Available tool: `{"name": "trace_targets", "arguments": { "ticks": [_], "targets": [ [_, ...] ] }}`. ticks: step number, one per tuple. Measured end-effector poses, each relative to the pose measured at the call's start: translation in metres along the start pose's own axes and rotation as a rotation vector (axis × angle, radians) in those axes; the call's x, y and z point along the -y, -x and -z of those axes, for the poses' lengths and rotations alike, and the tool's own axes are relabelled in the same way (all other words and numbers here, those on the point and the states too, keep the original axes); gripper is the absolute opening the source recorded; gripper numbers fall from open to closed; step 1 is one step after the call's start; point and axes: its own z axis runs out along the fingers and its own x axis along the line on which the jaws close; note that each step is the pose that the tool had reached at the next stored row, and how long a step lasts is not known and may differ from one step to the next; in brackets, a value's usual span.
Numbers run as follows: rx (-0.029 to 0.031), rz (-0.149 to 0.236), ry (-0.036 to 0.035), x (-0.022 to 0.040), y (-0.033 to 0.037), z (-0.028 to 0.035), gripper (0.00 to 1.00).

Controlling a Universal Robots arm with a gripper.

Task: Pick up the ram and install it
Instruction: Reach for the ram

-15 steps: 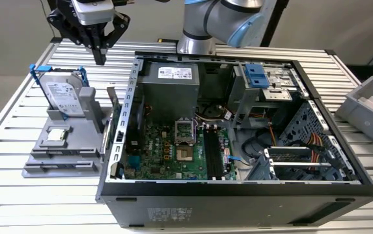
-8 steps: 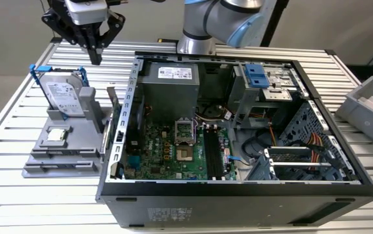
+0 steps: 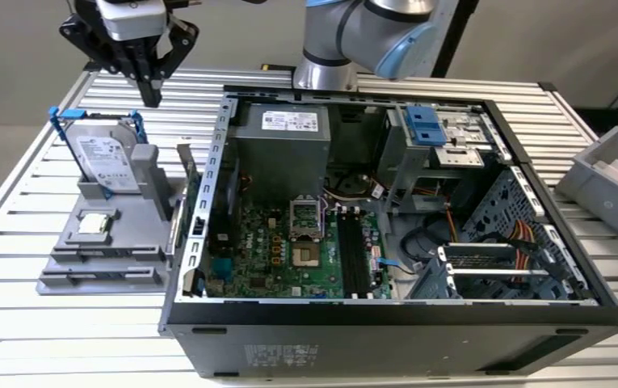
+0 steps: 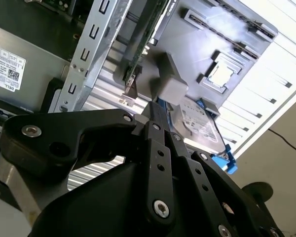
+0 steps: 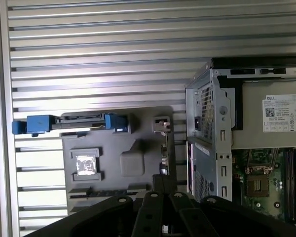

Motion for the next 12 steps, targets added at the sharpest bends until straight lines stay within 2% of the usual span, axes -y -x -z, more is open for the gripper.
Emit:
{"name": "trace_targets", "arguments": {
  "ticks": [4, 12],
  "targets": [
    [0.0001, 0.0, 0.0, 0.0, -0.0001, 0.0, 0.0],
    [0.0001, 0.0, 0.0, 0.0004, -0.0068, 0.0, 0.0]
  ]
}}
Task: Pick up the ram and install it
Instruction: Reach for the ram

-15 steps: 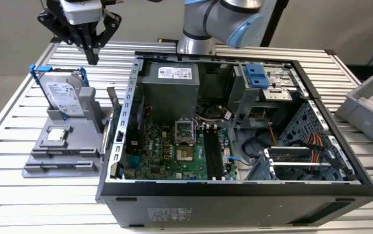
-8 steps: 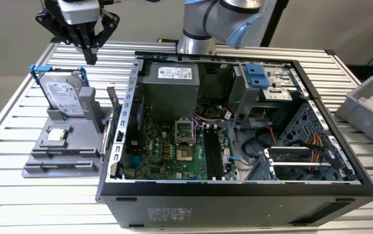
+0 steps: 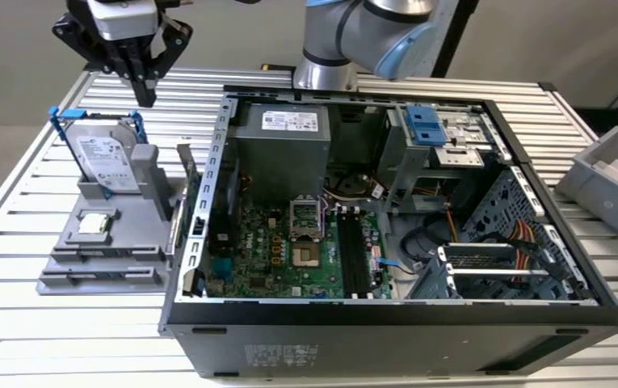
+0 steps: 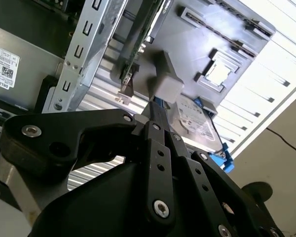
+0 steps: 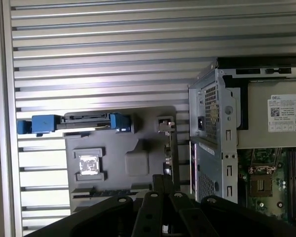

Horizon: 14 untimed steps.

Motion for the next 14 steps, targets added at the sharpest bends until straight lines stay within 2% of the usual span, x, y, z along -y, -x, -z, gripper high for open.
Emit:
{"name": "trace_targets", "arguments": {
  "ticks": [14],
  "targets": [
    [0.0, 0.0, 0.0, 0.0013, -0.0217, -0.0001, 0.0]
  ]
}}
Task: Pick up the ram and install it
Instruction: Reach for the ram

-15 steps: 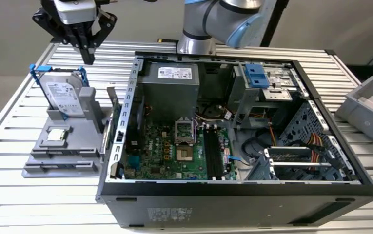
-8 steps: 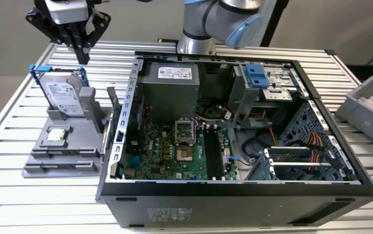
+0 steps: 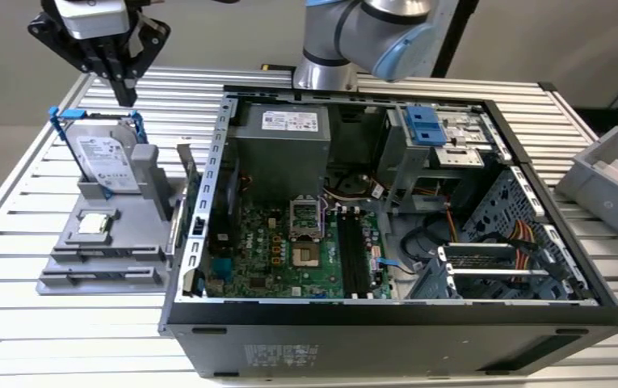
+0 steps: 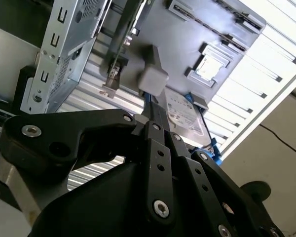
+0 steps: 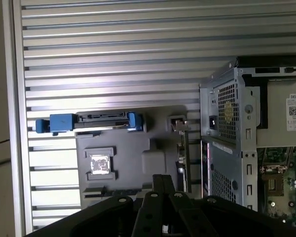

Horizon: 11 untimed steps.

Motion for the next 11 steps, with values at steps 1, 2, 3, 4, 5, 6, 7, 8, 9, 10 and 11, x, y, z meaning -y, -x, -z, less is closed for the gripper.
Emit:
{"name": "trace_targets", "arguments": {
  "ticks": [1, 2, 3, 4, 5, 6, 7, 8, 9, 10, 11],
  "targets": [
    [0.0, 0.0, 0.0, 0.0001, -0.0013, 0.0, 0.0],
    [0.0, 0.0, 0.0, 0.0001, -0.0028, 0.0, 0.0],
    [0.0, 0.0, 0.0, 0.0002, -0.0039, 0.0, 0.0],
    [0.0, 0.0, 0.0, 0.0003, -0.0052, 0.0, 0.0],
    [0.0, 0.0, 0.0, 0.0003, -0.0063, 0.0, 0.0],
    [0.0, 0.0, 0.0, 0.0004, -0.0073, 0.0, 0.0],
    [-0.0001, 0.0, -0.0001, 0.0005, -0.0084, 0.0, 0.0],
    [0.0, 0.0, 0.0, 0.0005, -0.0094, 0.0, 0.0],
    [0.0, 0.0, 0.0, 0.0006, -0.0103, -0.0001, 0.0],
    [0.0, 0.0, 0.0, 0.0007, -0.0114, 0.0, 0.0],
    [0.0, 0.0, 0.0, 0.0007, -0.0124, 0.0, 0.0]
  ]
}}
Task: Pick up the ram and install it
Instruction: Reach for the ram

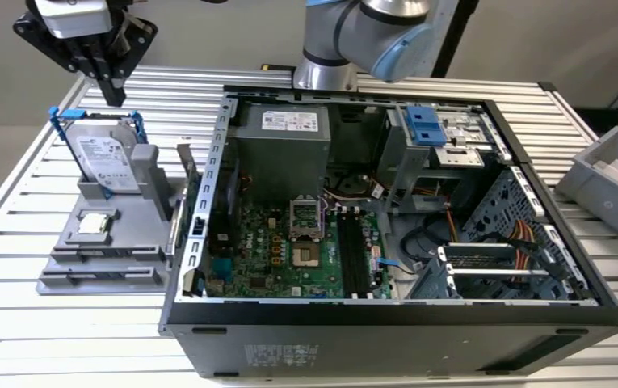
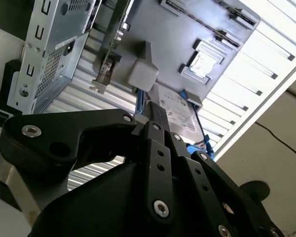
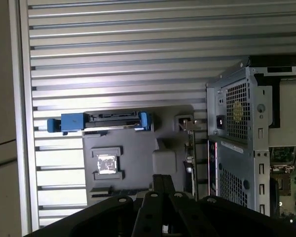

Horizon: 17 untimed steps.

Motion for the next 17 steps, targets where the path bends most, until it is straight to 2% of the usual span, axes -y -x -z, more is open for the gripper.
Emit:
{"name": "trace_targets", "arguments": {
  "ticks": [17],
  "targets": [
    [0.0, 0.0, 0.0, 0.0012, -0.019, -0.0001, 0.0]
  ]
}}
